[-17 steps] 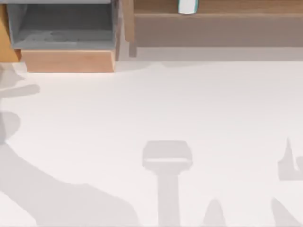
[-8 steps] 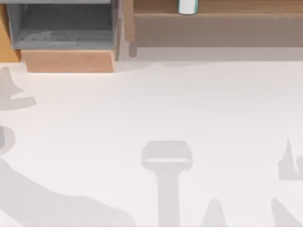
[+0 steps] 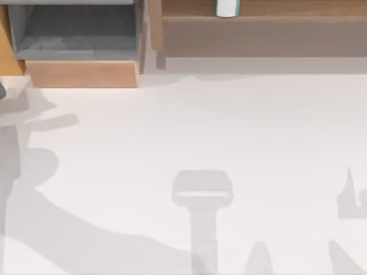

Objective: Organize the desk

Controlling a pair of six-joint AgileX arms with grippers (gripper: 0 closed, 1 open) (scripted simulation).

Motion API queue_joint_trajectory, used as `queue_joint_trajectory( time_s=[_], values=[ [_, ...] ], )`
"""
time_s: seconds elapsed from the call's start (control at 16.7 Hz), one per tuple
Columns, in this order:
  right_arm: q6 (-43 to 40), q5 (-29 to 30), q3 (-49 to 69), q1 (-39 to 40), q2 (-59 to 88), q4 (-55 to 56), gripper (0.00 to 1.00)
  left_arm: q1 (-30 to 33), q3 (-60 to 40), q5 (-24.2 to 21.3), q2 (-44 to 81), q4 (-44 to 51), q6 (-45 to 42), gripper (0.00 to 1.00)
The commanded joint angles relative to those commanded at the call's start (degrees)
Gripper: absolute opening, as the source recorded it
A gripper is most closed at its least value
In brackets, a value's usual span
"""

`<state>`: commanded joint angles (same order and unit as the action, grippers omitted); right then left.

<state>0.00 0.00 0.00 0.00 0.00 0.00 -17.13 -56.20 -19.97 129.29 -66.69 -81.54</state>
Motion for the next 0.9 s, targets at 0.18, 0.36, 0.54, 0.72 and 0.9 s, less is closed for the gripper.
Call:
queue_joint_trajectory(
  time_s=[0.18, 0.36, 0.54, 0.72, 0.9],
  values=[
    [0.0, 0.0, 0.0, 0.0, 0.0, 0.0, 1.0, 11.36, 3.1, 9.86, -0.81, 0.29, 11.69, 1.0],
    [0.0, 0.0, 0.0, 0.0, 0.0, 0.0, 1.0, 27.14, 3.41, 22.31, -0.43, -0.46, 27.62, 1.0],
    [0.0, 0.0, 0.0, 0.0, 0.0, 0.0, 1.0, 42.14, 1.03, 34.04, 0.63, -1.46, 44.18, 1.0],
    [0.0, 0.0, 0.0, 0.0, 0.0, 0.0, 1.0, 52.5, -4.47, 42.93, 0.03, -1.05, 56.68, 1.0],
    [0.0, 0.0, 0.0, 0.0, 0.0, 0.0, 1.0, 58.33, -12.71, 49.48, -0.31, 2.93, 64.78, 1.0]
  ],
)
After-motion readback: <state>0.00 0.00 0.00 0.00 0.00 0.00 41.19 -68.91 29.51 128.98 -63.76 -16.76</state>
